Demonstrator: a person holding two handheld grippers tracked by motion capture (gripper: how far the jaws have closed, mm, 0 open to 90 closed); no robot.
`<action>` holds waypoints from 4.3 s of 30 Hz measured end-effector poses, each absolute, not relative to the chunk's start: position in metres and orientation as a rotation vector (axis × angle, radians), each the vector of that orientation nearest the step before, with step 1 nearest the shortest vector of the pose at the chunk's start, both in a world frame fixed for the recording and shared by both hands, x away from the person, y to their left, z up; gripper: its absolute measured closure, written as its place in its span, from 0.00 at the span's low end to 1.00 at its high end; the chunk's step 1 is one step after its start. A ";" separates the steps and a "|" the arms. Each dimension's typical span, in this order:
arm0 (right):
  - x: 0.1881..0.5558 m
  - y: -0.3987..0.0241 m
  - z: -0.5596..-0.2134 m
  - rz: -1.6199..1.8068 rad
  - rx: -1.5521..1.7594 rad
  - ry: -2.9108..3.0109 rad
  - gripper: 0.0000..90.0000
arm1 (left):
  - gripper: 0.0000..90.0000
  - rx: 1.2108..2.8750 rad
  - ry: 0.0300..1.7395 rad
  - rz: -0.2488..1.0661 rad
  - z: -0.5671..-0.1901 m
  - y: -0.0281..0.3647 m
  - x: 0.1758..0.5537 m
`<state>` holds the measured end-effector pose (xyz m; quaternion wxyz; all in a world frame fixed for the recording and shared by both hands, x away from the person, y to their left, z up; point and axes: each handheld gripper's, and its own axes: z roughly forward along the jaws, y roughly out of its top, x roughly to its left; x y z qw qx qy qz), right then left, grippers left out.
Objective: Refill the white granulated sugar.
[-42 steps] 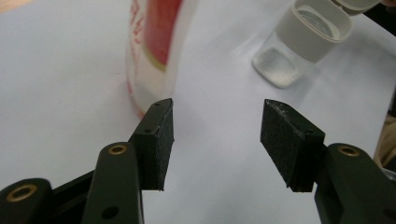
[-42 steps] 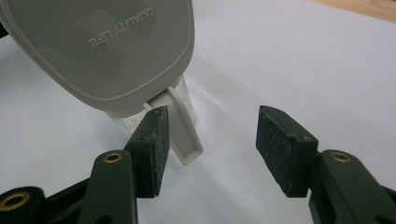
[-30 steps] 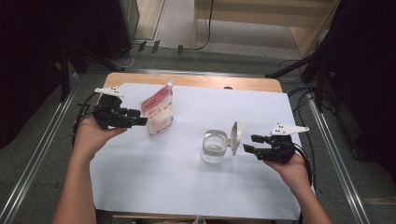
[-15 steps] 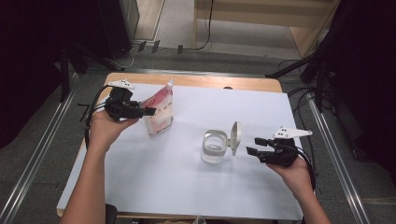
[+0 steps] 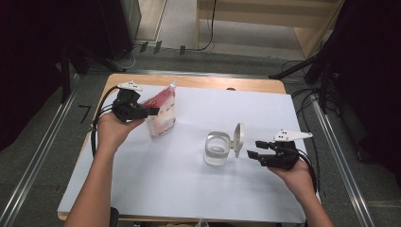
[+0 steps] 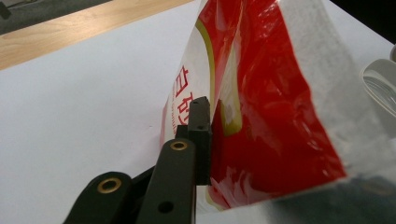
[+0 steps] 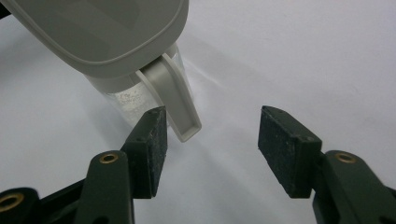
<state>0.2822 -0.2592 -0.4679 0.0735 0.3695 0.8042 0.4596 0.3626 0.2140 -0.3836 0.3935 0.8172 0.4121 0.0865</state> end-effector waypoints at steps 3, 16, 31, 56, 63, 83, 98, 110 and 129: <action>0.281 -0.258 -0.468 1.393 1.101 2.422 0.48 | 0.96 2.069 1.042 0.205 -0.385 0.216 0.364; 0.270 -0.253 -0.458 1.432 1.046 2.449 0.57 | 1.00 2.079 1.065 0.211 -0.377 0.213 0.364; 0.239 -0.238 -0.437 1.476 0.917 2.510 0.62 | 1.00 2.049 0.997 0.133 -0.351 0.213 0.354; 0.228 -0.139 -0.422 1.417 0.786 2.664 0.59 | 1.00 2.066 0.984 0.084 -0.336 0.212 0.344; 0.229 -0.114 -0.423 1.432 0.802 2.664 0.60 | 1.00 2.062 0.972 0.070 -0.331 0.215 0.339; 0.248 -0.051 -0.465 1.480 0.853 2.591 0.60 | 1.00 2.066 0.915 0.024 -0.327 0.222 0.330; 0.271 -0.013 -0.485 1.442 0.990 2.563 0.53 | 1.00 2.086 0.888 -0.024 -0.317 0.215 0.322; 0.283 -0.005 -0.504 1.435 1.085 2.472 0.53 | 1.00 2.095 0.856 -0.094 -0.310 0.199 0.316; 0.271 -0.005 -0.507 1.450 0.943 2.400 0.55 | 1.00 2.087 0.864 -0.176 -0.314 0.186 0.317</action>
